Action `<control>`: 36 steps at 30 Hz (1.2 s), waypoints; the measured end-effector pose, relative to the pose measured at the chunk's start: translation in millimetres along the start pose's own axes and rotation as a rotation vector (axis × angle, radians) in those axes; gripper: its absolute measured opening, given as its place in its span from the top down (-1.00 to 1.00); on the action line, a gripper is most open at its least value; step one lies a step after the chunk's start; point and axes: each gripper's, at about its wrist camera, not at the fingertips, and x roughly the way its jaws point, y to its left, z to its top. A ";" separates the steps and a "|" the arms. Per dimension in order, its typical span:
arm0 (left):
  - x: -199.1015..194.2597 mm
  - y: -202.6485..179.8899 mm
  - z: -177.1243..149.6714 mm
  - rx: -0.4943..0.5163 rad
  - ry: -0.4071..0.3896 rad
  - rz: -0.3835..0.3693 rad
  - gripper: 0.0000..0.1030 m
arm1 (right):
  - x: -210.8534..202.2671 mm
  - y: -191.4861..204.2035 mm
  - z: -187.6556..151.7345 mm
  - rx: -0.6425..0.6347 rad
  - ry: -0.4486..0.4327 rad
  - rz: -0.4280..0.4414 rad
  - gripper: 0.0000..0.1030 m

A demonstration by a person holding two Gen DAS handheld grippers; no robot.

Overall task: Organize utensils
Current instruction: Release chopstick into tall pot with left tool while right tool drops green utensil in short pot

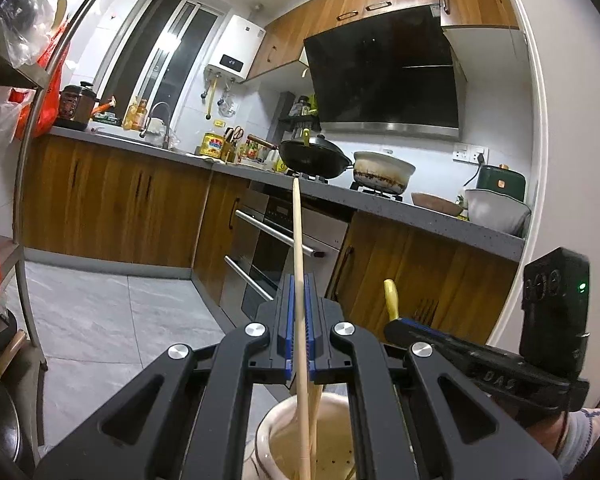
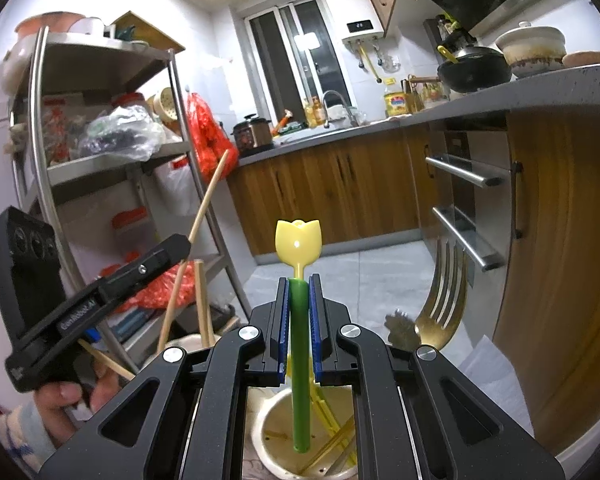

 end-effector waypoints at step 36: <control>-69.7 -25.0 8.6 0.123 0.126 0.183 0.92 | -50.2 4.0 -26.6 -0.038 0.096 -0.019 0.57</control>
